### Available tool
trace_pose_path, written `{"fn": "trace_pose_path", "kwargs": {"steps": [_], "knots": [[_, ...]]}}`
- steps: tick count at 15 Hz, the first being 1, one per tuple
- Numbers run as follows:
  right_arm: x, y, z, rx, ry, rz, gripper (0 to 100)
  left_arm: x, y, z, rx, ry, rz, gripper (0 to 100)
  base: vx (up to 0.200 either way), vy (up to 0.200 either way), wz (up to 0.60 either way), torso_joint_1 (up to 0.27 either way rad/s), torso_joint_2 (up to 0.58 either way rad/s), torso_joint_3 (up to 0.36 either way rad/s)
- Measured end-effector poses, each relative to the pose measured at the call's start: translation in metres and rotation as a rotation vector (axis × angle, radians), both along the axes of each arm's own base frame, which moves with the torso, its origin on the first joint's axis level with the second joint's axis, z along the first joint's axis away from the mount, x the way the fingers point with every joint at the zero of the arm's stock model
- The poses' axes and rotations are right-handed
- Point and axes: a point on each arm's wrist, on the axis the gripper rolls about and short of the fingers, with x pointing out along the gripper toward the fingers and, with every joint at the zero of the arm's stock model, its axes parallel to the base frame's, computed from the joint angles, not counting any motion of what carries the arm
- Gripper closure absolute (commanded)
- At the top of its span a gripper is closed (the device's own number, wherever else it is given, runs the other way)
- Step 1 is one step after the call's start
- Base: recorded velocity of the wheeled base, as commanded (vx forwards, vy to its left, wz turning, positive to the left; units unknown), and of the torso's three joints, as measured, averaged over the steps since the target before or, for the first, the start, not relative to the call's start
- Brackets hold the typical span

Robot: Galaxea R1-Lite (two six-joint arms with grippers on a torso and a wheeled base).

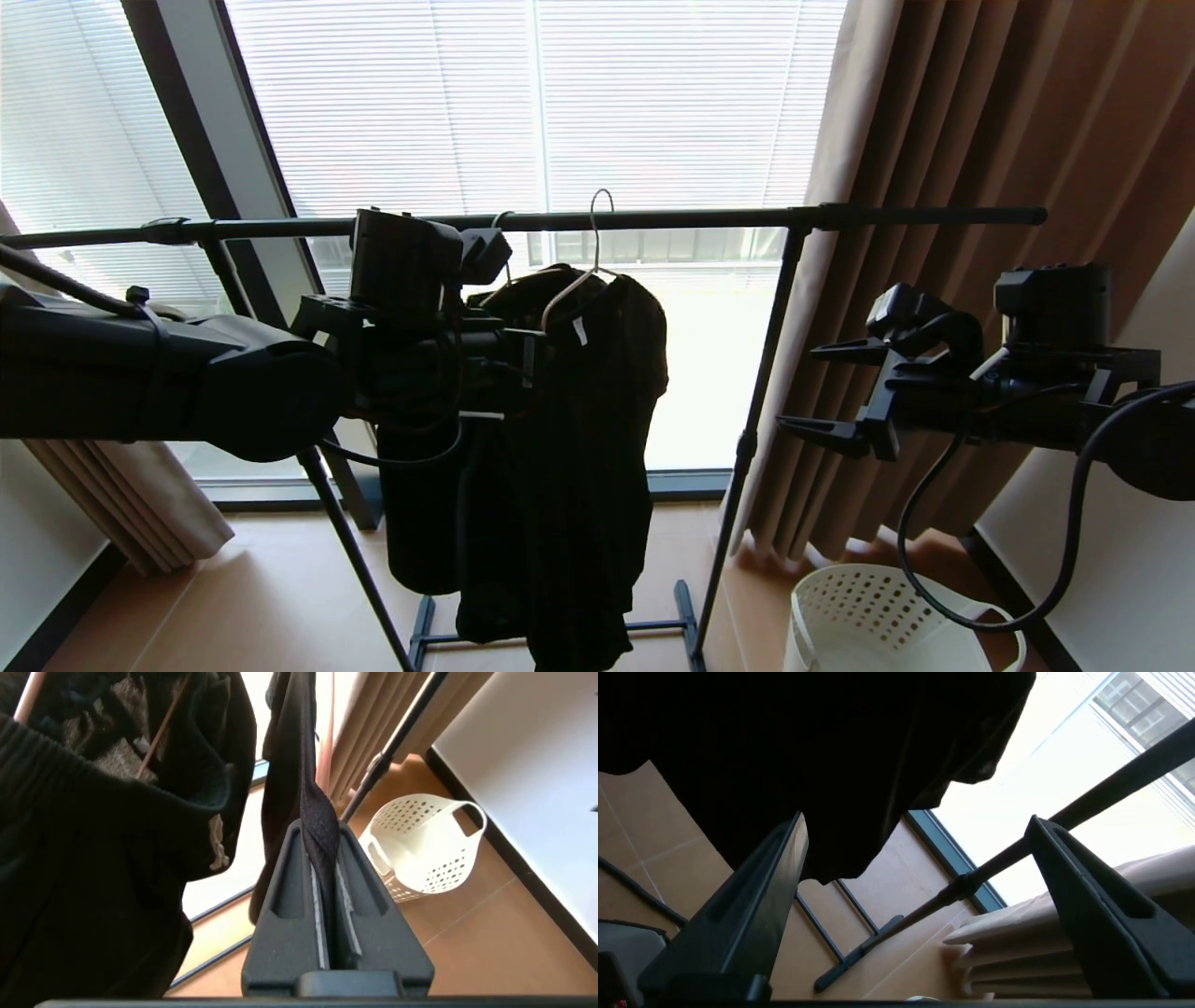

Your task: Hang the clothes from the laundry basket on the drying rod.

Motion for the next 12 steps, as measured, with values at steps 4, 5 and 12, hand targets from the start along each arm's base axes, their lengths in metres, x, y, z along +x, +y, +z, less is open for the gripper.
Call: {"fn": "trace_pose_path", "kwargs": {"steps": [4, 5, 12], "knots": [[0.001, 0.0, -0.001, -0.001, 0.004, 0.0, 0, 0.001, 0.0, -0.004, 0.002, 0.013, 0.002, 100, 0.0, 0.0, 0.0, 0.0, 0.0, 0.0], [0.001, 0.0, -0.001, -0.001, 0.004, 0.0, 0, 0.001, 0.0, -0.005, 0.003, 0.016, 0.0, 100, 0.0, 0.0, 0.0, 0.0, 0.0, 0.0], [0.001, 0.0, -0.001, -0.001, 0.004, 0.0, 0, 0.007, -0.009, -0.012, -0.037, -0.064, -0.016, 100, 0.0, 0.0, 0.0, 0.0, 0.0, 0.0]]}}
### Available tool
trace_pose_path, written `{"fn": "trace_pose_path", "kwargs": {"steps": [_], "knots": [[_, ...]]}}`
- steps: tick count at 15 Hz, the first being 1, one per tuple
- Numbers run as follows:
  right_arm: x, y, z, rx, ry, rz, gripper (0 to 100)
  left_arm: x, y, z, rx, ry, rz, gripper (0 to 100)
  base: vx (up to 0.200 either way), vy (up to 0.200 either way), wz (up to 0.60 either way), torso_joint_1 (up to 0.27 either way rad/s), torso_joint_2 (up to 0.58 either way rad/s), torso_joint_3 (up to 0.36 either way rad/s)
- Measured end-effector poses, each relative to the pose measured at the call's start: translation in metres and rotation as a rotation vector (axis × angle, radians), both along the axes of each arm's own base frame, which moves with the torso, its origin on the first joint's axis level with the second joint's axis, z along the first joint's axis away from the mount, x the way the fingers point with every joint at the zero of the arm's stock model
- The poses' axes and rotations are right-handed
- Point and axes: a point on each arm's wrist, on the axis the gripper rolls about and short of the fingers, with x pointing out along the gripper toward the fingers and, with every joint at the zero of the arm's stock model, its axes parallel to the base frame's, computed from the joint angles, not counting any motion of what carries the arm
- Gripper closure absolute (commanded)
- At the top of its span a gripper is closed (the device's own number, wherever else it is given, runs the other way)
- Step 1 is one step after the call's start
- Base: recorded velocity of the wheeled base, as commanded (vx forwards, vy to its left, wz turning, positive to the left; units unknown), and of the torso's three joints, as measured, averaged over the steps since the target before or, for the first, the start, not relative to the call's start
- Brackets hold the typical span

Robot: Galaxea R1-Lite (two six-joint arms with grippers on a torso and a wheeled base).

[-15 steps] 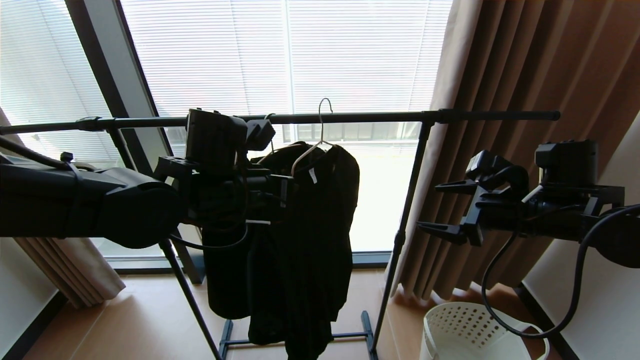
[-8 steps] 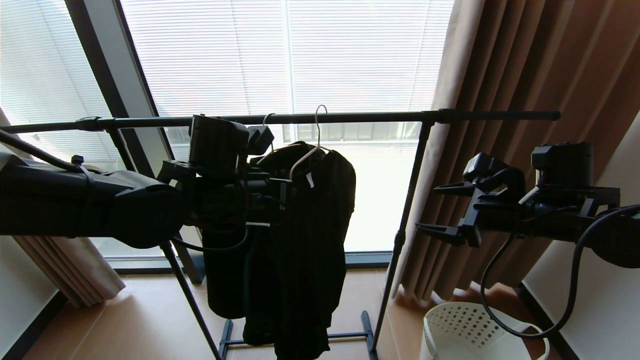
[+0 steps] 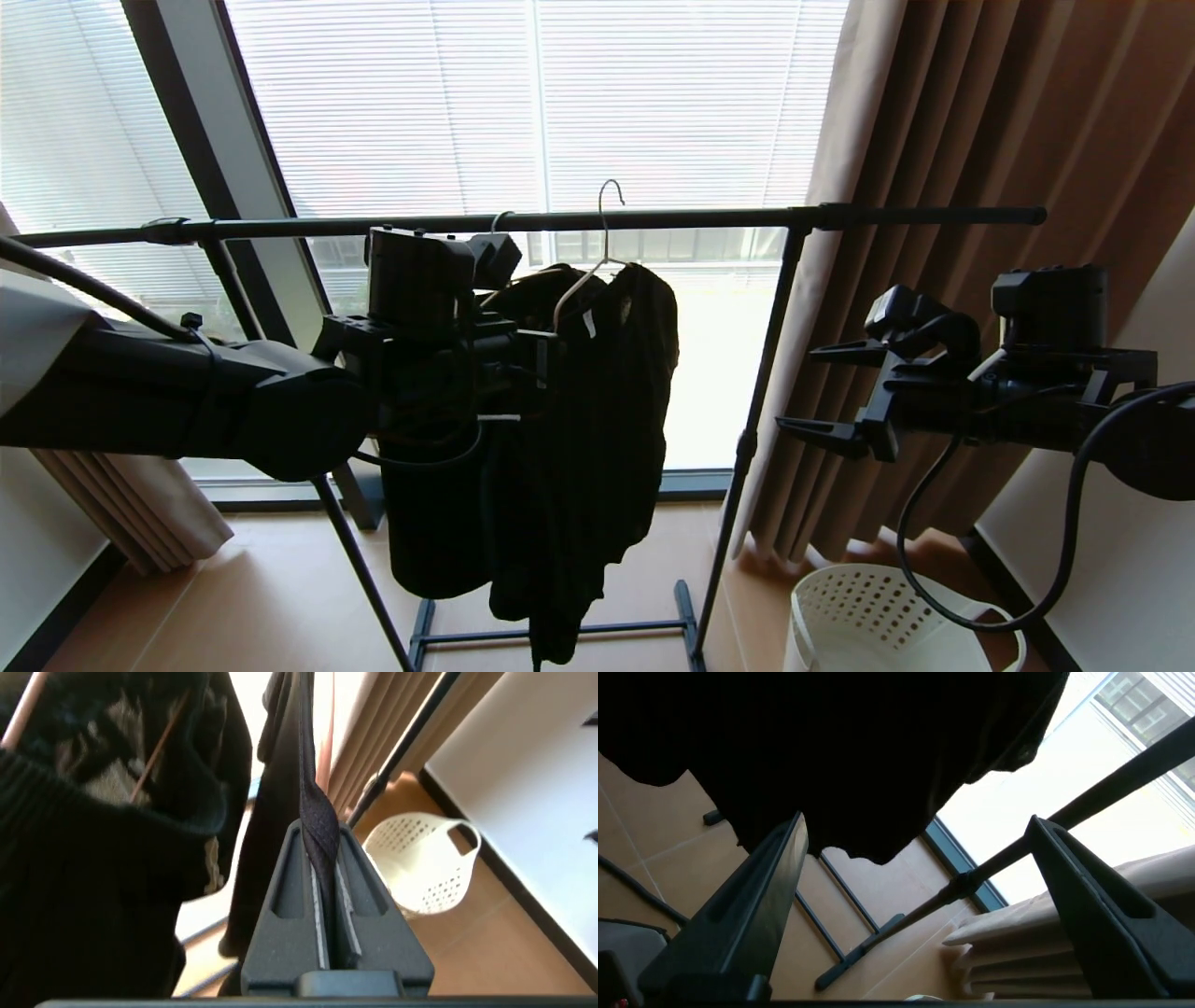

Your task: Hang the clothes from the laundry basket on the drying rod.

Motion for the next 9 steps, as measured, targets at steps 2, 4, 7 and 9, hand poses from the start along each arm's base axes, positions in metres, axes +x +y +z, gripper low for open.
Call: {"fn": "trace_pose_path", "kwargs": {"steps": [2, 4, 7, 9], "knots": [[0.0, 0.0, 0.0, 0.0, 0.0, 0.0, 0, -0.0002, -0.0014, -0.0028, 0.004, 0.006, -0.003, 100, 0.0, 0.0, 0.0, 0.0, 0.0, 0.0], [0.0, 0.0001, 0.0, 0.0, -0.001, 0.001, 0, -0.0008, -0.0035, -0.0038, 0.005, 0.008, -0.009, 100, 0.0, 0.0, 0.0, 0.0, 0.0, 0.0], [0.0, 0.0, 0.0, 0.0, -0.001, 0.0, 0, -0.0003, -0.0043, -0.0065, 0.01, 0.015, -0.009, 100, 0.0, 0.0, 0.0, 0.0, 0.0, 0.0], [0.0, 0.0, 0.0, 0.0, -0.001, 0.0, 0, 0.0007, -0.005, -0.0084, 0.011, 0.019, -0.01, 100, 0.0, 0.0, 0.0, 0.0, 0.0, 0.0]]}}
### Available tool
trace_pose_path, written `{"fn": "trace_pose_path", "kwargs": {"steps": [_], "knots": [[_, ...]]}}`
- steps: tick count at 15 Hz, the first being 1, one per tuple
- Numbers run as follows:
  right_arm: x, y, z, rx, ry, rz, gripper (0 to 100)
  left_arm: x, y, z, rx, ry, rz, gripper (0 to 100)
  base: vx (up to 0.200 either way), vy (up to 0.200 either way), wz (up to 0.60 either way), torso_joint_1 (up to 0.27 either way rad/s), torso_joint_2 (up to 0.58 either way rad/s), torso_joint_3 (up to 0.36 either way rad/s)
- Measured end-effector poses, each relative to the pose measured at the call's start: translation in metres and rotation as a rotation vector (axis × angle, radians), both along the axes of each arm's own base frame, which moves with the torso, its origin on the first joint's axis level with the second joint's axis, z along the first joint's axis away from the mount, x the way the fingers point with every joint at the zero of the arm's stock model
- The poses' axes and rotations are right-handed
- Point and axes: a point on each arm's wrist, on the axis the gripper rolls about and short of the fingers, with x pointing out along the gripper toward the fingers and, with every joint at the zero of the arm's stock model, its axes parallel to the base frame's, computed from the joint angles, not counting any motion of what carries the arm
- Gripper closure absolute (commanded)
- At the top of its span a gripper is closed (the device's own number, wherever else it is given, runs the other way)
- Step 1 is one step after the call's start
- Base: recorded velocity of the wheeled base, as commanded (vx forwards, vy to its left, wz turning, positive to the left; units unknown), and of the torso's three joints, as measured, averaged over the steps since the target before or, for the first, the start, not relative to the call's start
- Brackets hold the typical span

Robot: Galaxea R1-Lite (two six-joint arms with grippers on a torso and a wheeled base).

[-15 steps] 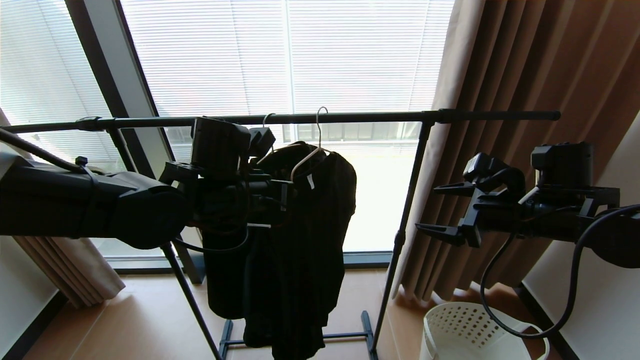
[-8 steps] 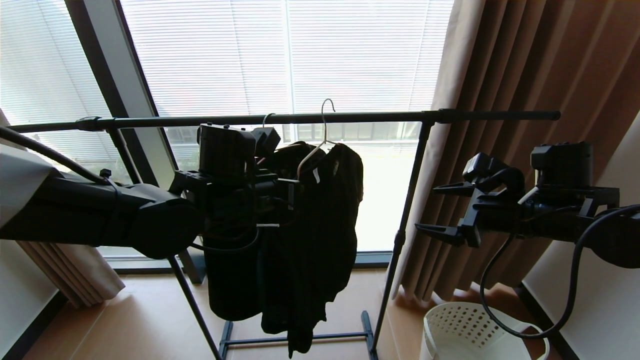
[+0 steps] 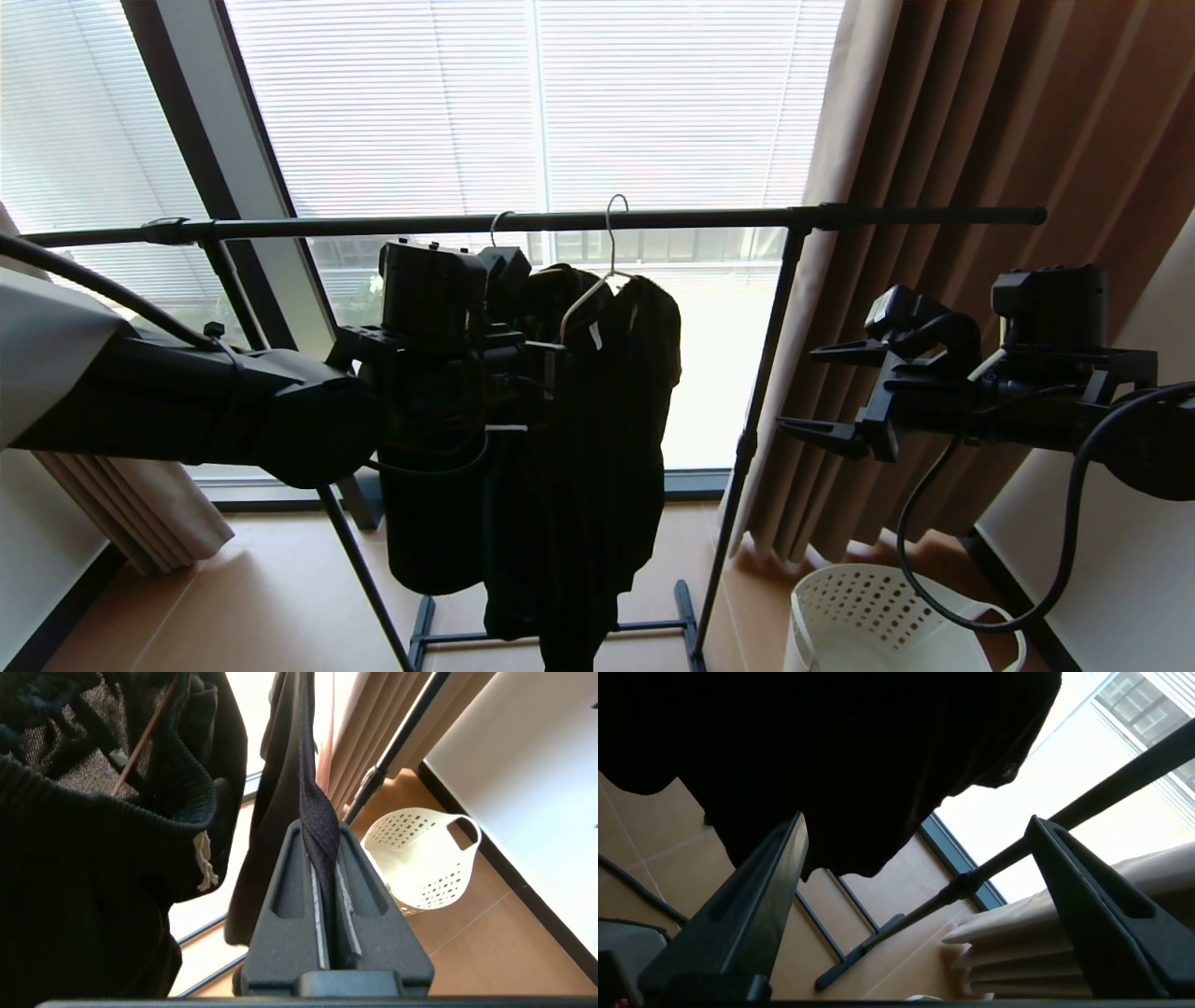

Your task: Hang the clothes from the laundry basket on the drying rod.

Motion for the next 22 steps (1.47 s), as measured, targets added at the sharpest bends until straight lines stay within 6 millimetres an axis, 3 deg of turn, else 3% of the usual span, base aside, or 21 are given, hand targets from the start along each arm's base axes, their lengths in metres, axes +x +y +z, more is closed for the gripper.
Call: {"fn": "trace_pose_path", "kwargs": {"steps": [6, 7, 14, 18, 22], "knots": [[0.001, 0.0, 0.0, 0.0, 0.0, 0.0, 0, 0.005, -0.003, -0.006, -0.003, -0.005, 0.0, 100, 0.0, 0.0, 0.0, 0.0, 0.0, 0.0], [0.001, 0.0, -0.001, 0.0, 0.001, 0.0, 0, 0.005, -0.003, -0.007, -0.001, -0.002, 0.0, 0, 0.0, 0.0, 0.0, 0.0, 0.0, 0.0], [0.003, 0.006, -0.005, -0.011, -0.012, -0.006, 0, -0.002, -0.003, -0.007, 0.001, 0.001, -0.005, 0, 0.0, 0.0, 0.0, 0.0, 0.0, 0.0], [-0.003, 0.011, -0.003, -0.01, -0.016, 0.013, 0, -0.036, 0.013, 0.01, -0.003, -0.017, -0.009, 0, 0.0, 0.0, 0.0, 0.0, 0.0, 0.0], [-0.012, 0.02, 0.001, -0.009, -0.025, 0.042, 0, -0.087, 0.044, 0.022, 0.01, -0.034, 0.042, 0, 0.0, 0.0, 0.0, 0.0, 0.0, 0.0]]}}
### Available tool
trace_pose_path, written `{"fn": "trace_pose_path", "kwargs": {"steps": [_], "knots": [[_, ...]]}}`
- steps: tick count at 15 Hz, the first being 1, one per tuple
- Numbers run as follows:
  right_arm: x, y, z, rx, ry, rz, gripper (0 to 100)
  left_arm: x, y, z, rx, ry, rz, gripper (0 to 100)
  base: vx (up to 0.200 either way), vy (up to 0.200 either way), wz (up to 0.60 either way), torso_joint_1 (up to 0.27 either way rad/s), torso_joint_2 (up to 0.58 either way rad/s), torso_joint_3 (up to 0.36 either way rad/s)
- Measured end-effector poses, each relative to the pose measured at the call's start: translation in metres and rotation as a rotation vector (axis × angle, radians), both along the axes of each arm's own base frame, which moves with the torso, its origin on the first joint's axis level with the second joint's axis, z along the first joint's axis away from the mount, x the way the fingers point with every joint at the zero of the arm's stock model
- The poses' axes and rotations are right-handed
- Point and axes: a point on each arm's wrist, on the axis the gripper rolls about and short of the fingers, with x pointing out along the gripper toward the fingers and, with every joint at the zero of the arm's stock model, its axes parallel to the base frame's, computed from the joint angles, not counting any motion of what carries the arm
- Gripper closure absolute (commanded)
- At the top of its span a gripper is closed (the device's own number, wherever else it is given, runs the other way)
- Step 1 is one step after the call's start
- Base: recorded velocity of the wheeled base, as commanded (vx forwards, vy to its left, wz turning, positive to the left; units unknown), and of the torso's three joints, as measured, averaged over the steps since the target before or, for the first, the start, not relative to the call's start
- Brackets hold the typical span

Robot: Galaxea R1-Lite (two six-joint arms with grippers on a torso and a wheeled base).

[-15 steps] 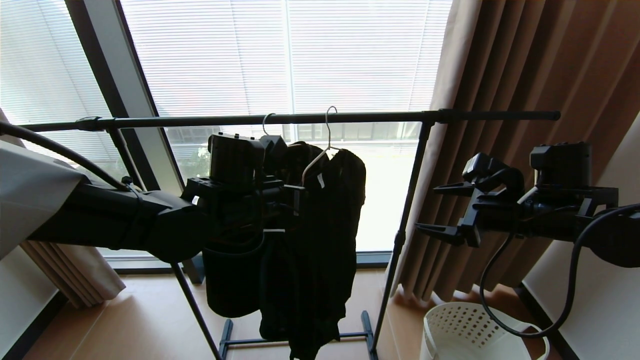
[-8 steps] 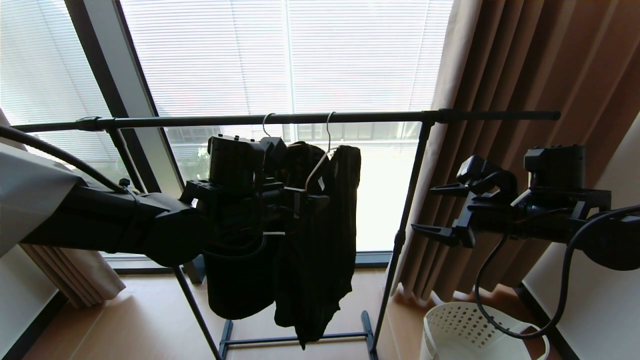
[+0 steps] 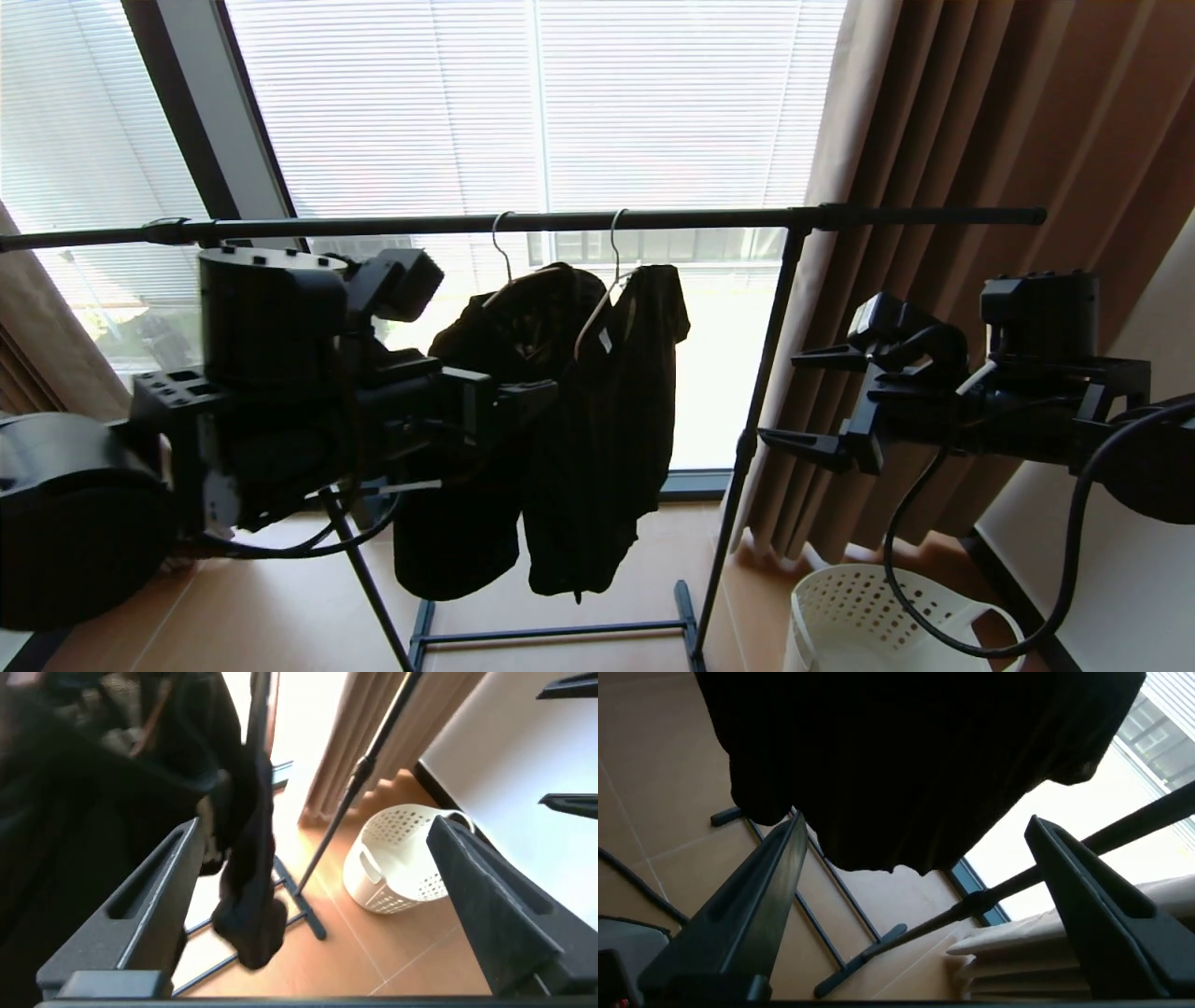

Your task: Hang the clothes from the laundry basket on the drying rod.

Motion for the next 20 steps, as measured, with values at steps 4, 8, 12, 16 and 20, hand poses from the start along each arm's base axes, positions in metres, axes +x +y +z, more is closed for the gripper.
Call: {"fn": "trace_pose_path", "kwargs": {"steps": [4, 8, 12, 16, 20], "knots": [[-0.041, 0.002, 0.026, 0.041, -0.042, 0.002, 0, -0.065, 0.041, -0.004, 0.01, -0.015, 0.055, 0, 0.0, 0.0, 0.0, 0.0, 0.0, 0.0], [-0.104, -0.008, 0.04, 0.082, -0.058, -0.143, 0, -0.12, 0.076, -0.012, 0.003, -0.029, 0.094, 0, 0.0, 0.0, 0.0, 0.0, 0.0, 0.0], [-0.157, -0.026, 0.039, 0.13, -0.103, -0.236, 0, -0.164, 0.103, -0.033, -0.023, -0.068, 0.121, 0, 0.0, 0.0, 0.0, 0.0, 0.0, 0.0], [-0.202, -0.045, 0.036, 0.165, -0.191, -0.391, 0, -0.191, 0.121, -0.05, -0.04, -0.137, 0.196, 0, 0.0, 0.0, 0.0, 0.0, 0.0, 0.0], [-0.244, -0.063, 0.025, 0.186, -0.195, -0.512, 0, -0.203, 0.133, -0.067, -0.009, -0.171, 0.368, 0, 0.0, 0.0, 0.0, 0.0, 0.0, 0.0]]}}
